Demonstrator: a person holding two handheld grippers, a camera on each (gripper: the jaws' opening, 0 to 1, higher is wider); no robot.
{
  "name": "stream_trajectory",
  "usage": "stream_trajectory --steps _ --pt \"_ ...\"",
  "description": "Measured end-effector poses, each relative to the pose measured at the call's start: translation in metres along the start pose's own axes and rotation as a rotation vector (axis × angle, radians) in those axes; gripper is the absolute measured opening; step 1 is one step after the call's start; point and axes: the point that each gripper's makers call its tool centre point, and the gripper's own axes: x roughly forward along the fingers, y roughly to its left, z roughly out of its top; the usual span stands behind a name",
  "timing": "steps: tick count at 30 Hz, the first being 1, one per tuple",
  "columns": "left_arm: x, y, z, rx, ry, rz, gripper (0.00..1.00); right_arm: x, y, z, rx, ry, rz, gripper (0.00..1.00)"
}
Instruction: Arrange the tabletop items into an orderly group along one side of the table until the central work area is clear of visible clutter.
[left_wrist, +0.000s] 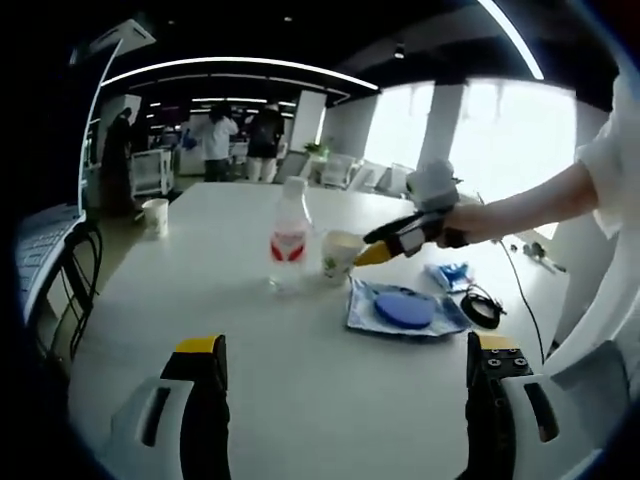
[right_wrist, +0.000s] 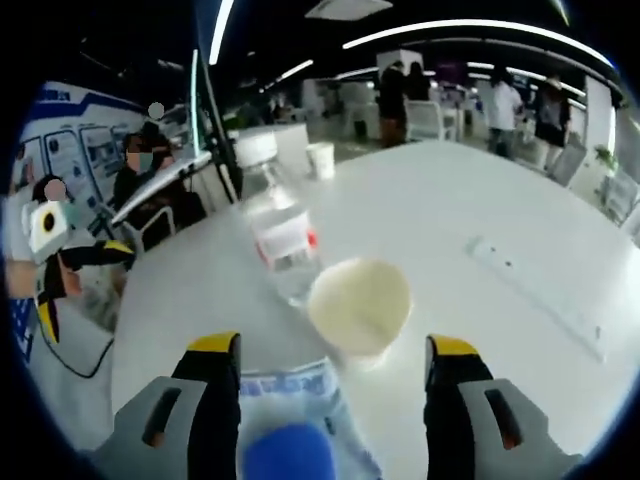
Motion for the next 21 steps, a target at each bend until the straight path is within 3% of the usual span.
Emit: stream_trajectory --steps 7,15,21 --pt "-0.004 0.004 -0.011 -0.030 0.002 0.008 0.97 0.007 -0.009 0.001 0.028 0.005 -0.033 0.66" --pt "-0.010 0.008 -0.012 -0.023 0.013 0.011 0.97 0.019 -0.012 0.000 0.039 0.017 -0.045 0.61" --pt "-0.011 0.010 -0.013 -0.073 -0.011 0.018 0.96 0.020 -0.019 0.000 0.050 0.017 -0.066 0.50"
